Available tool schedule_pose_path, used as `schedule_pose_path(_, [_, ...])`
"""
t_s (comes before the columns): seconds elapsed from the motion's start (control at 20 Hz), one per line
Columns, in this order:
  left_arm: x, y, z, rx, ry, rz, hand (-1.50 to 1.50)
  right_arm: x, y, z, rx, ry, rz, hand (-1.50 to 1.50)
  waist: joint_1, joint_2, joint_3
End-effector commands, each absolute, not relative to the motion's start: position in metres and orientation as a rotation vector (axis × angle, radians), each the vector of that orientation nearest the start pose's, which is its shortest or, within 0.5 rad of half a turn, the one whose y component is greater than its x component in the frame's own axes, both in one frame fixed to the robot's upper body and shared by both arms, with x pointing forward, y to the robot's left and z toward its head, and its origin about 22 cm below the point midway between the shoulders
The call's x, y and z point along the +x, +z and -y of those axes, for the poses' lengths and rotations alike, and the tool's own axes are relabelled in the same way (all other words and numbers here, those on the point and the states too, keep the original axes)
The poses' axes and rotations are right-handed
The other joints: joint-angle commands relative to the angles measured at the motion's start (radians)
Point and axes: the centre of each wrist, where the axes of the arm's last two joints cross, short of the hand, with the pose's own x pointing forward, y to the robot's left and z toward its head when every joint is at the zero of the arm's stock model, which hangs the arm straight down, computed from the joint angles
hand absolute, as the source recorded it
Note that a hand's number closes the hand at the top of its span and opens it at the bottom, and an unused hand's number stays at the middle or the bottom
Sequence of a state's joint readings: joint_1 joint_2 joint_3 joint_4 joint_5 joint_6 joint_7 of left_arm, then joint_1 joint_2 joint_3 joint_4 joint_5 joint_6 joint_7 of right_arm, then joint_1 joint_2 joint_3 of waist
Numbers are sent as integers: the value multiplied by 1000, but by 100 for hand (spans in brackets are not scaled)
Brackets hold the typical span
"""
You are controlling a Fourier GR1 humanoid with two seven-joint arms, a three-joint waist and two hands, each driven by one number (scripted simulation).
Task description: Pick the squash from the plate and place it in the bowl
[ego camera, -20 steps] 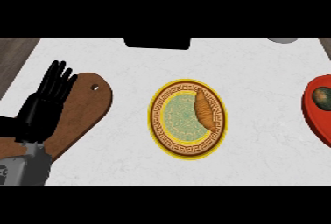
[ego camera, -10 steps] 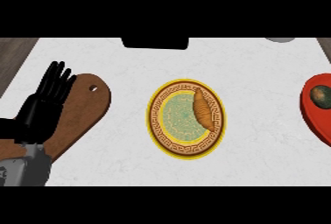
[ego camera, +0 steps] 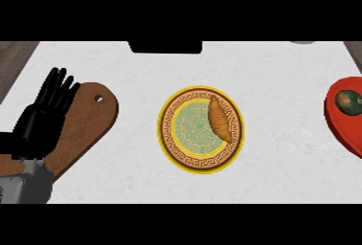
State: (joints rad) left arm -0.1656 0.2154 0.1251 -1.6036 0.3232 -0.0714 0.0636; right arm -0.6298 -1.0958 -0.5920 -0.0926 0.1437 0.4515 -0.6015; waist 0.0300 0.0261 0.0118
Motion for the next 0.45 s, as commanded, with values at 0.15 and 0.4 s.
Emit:
schedule_pose_path(0.15, [276,67,-289,-127,52,1720,0,181,146,632,-589,-33,1577,-150,-4,1,5])
schedule_pose_path(0.4, [273,65,-285,-120,61,1709,0,161,151,641,-575,3,1548,-150,-13,-3,7])
